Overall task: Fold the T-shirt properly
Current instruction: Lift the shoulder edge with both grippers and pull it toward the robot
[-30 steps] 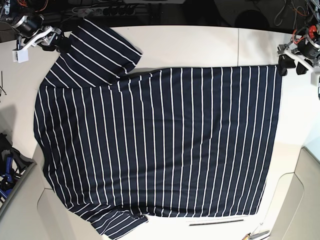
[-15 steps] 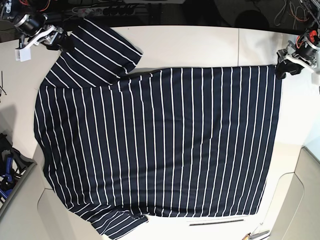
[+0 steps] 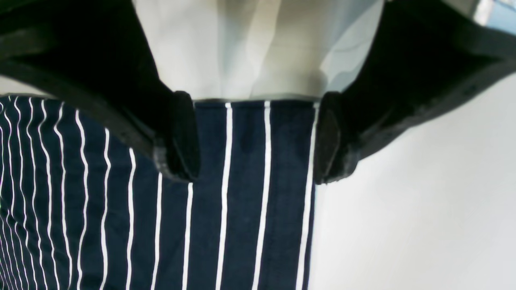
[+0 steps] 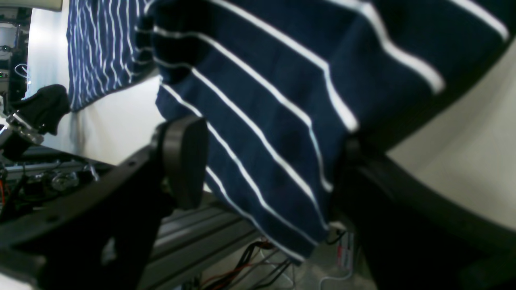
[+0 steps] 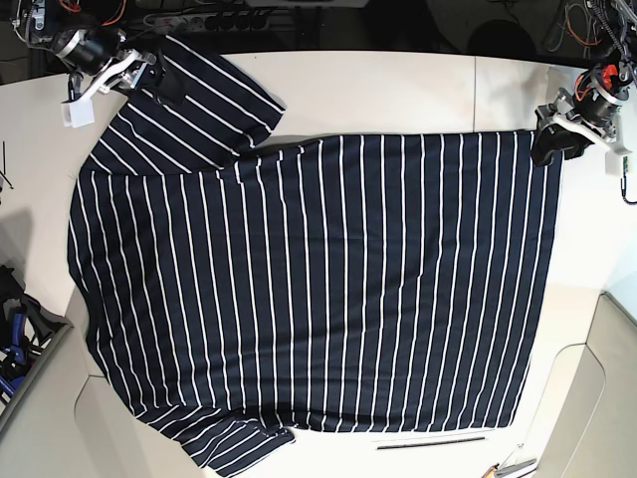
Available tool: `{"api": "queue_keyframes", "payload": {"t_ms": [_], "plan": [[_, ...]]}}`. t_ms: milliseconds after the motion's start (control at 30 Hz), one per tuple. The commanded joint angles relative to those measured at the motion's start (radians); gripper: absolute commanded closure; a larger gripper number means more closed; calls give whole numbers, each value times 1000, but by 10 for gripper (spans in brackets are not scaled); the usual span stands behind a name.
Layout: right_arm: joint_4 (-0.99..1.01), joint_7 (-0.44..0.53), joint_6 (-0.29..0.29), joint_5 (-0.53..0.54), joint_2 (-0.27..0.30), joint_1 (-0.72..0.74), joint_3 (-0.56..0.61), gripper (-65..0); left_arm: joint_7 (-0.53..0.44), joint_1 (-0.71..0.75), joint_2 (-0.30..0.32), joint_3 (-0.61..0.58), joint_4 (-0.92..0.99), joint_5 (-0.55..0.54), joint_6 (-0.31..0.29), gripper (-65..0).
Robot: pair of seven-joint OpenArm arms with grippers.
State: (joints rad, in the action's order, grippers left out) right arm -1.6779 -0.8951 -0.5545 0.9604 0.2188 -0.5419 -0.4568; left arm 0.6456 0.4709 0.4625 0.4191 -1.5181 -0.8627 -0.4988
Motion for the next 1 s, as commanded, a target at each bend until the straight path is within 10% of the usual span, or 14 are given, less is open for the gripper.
{"api": "queue_keyframes", "payload": {"t_ms": [0, 100, 267, 467, 967], "plan": [[-13, 4, -3, 6, 11, -2, -4, -406, 54, 11, 3, -5, 1, 14, 7, -457], [-13, 8, -3, 7, 11, 0, -4, -333, 50, 9, 3, -5, 1, 14, 7, -329], [-13, 17, -4, 7, 11, 1, -4, -19, 24, 8, 3, -5, 1, 14, -64, -9], [-13, 1, -29, 5, 10, 1, -24, 0, 24, 9, 3, -2, -9, 14, -151, 0], [-22, -149, -52, 259, 11, -2, -230, 0, 54, 14, 3, 100, -207, 14, -152, 0]]}}
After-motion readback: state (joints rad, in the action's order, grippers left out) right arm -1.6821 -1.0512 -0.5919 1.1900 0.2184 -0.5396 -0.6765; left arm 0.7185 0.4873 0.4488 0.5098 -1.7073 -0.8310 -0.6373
